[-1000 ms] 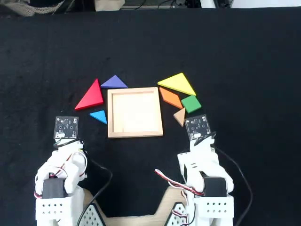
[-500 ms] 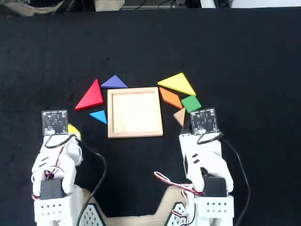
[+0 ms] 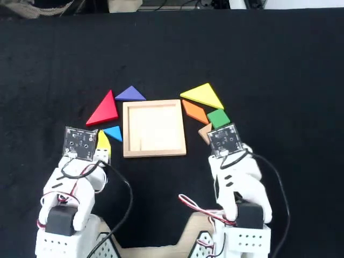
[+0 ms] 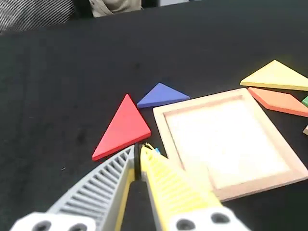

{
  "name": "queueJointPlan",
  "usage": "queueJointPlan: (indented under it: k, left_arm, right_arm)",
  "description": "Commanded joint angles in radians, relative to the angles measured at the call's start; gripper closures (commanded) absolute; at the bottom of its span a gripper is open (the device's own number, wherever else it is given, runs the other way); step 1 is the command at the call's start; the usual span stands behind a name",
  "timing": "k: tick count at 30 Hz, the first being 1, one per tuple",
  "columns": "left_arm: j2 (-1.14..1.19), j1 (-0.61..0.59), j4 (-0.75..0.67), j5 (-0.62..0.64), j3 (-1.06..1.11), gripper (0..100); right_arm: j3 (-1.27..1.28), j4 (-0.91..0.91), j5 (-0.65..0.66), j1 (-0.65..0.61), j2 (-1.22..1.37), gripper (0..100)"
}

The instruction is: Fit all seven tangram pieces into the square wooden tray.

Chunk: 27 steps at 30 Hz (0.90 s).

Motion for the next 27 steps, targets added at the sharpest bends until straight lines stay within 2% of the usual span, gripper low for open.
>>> queueJointPlan:
  k: [1, 4, 8, 15, 19, 21, 24, 27]
  left_arm:
    - [-0.005, -0.110, -0.101, 0.037, 0.007, 97]
    - [0.018, -0.200, -0.160, 0.127, 0.065, 97]
    - [0.140, -0.179, -0.157, 0.087, 0.025, 97]
    - [0.522, -0.183, -0.166, 0.084, -0.134, 97]
    - [0.772, -0.185, -0.209, 0.084, -0.217, 96]
    - [0.870, -0.185, -0.238, 0.086, -0.240, 91]
    - [0.944, -0.182, -0.249, 0.086, -0.265, 81]
    - [0.953, -0.185, -0.265, 0.087, -0.266, 81]
  right_arm:
    - [-0.084, -0.002, 0.011, 0.049, -0.064, 98.6]
    - [-0.174, 0.032, -0.038, 0.048, -0.051, 95.9]
    - [-0.286, 0.080, -0.074, -0.049, 0.071, 83.6]
    - [-0.615, 0.121, -0.006, -0.095, 0.651, 81.9]
    - [-0.935, 0.249, 0.089, -0.092, 1.044, 81.8]
    - [-1.089, 0.318, 0.167, -0.091, 1.216, 81.8]
    - [-1.283, 0.348, 0.258, -0.078, 1.438, 81.8]
    - [-1.454, 0.347, 0.351, -0.066, 1.626, 81.8]
